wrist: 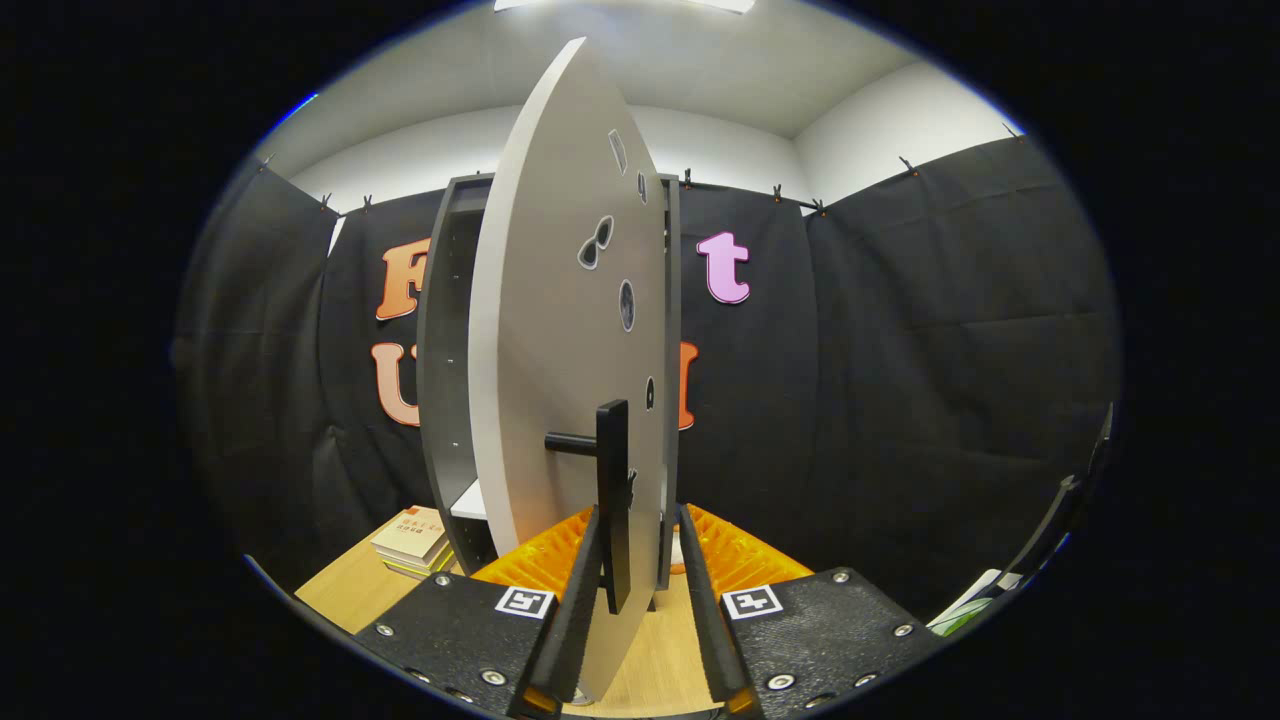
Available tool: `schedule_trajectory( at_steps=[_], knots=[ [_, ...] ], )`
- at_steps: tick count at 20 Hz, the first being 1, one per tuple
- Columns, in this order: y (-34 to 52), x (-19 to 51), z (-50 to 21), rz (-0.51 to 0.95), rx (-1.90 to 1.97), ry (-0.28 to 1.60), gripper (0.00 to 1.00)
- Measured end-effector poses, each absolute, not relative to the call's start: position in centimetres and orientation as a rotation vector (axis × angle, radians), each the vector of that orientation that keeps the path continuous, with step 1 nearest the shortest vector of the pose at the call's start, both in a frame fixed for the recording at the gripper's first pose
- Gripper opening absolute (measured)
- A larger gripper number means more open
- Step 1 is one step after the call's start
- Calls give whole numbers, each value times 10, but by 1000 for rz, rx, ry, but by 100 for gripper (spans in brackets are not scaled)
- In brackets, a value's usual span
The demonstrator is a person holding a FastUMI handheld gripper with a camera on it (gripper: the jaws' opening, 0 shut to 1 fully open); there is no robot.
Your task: Open the shoe cabinet door, grab the shoes and put them into the shoe cabinet, then close the shoe cabinet door.
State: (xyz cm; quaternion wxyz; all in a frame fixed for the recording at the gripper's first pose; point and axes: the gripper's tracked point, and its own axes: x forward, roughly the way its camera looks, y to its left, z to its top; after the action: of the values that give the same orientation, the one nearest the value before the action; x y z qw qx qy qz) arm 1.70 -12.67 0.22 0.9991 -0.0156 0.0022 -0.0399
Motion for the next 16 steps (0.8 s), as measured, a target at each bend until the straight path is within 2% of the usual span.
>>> schedule_trajectory(
  at_steps=[9, 16],
  knots=[
    [-150, 20, -6, -125, -30, 25, 53],
    [-165, 18, -5, -132, -13, 14, 71]
  ],
)
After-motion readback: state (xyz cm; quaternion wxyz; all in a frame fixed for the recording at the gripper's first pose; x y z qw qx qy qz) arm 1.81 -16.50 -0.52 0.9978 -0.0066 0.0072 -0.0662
